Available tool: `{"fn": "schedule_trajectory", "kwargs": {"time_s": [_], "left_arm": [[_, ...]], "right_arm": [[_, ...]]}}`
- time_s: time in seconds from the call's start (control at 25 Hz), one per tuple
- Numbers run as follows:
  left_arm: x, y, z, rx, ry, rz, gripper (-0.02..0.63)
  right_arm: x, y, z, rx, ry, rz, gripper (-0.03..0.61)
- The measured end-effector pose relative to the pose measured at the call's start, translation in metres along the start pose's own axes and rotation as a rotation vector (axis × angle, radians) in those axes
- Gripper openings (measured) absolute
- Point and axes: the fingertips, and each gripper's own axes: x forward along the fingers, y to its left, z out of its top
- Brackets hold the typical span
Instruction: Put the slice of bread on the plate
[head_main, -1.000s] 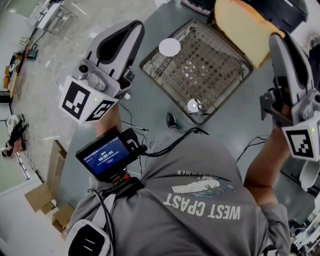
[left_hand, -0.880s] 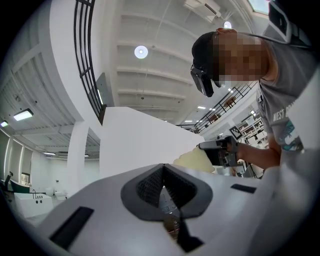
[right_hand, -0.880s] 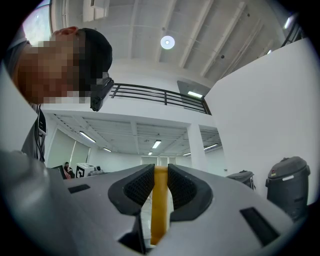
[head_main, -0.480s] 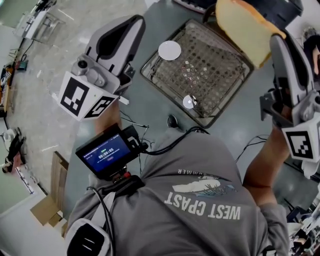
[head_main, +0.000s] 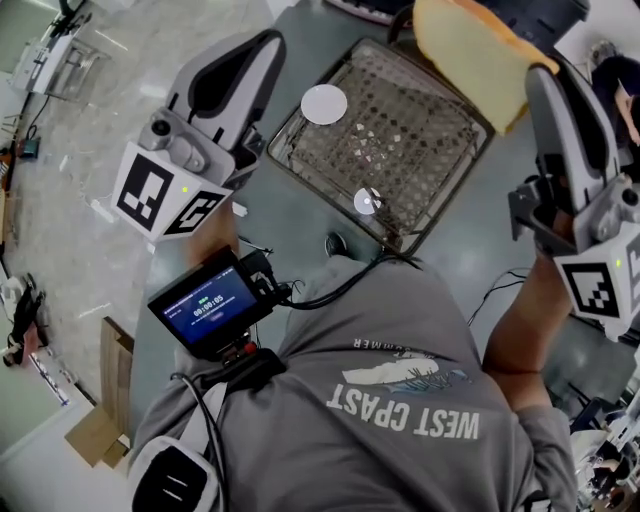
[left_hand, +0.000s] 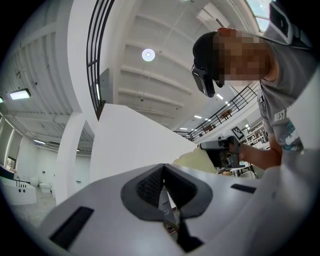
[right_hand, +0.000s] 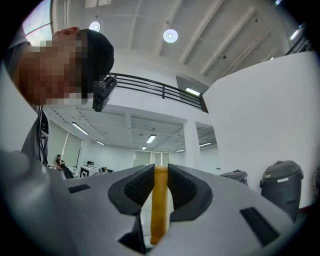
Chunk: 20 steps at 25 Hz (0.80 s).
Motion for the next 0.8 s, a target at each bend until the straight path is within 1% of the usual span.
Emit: {"fn": "schedule_trajectory", "kwargs": {"time_s": [0.16,0.32,0.48,0.56,0.8], "left_arm": [[0.011,0.002,0.004,0.010,0.007,0.018,0.006],[0.012,0.012,0.014,0.037,0.011,0.066,0.006],[0.031,-0.011,0.017,0.068,0.035,0.097,0.008],[0.032,-0.014,0.016,0.080,0.049,0.118,0.006],[0.025,0.005,0.012,0.085,0.085,0.182,0.006]], "right_arm": [[0.011,-0.011,0.002,0.013,-0.003,0.036,0.081],[0.025,-0.011,0.003,0.020,-0.008,0.099,0.081],[0.011,-0.027,0.005,0.041,-0.027,0.156,0.081],[0.012,-0.032,0.002,0.050,-0.036,0.179,0.081],[0.044,-0.044,-0.012,0.091,-0.013,0.231,0.081]]}}
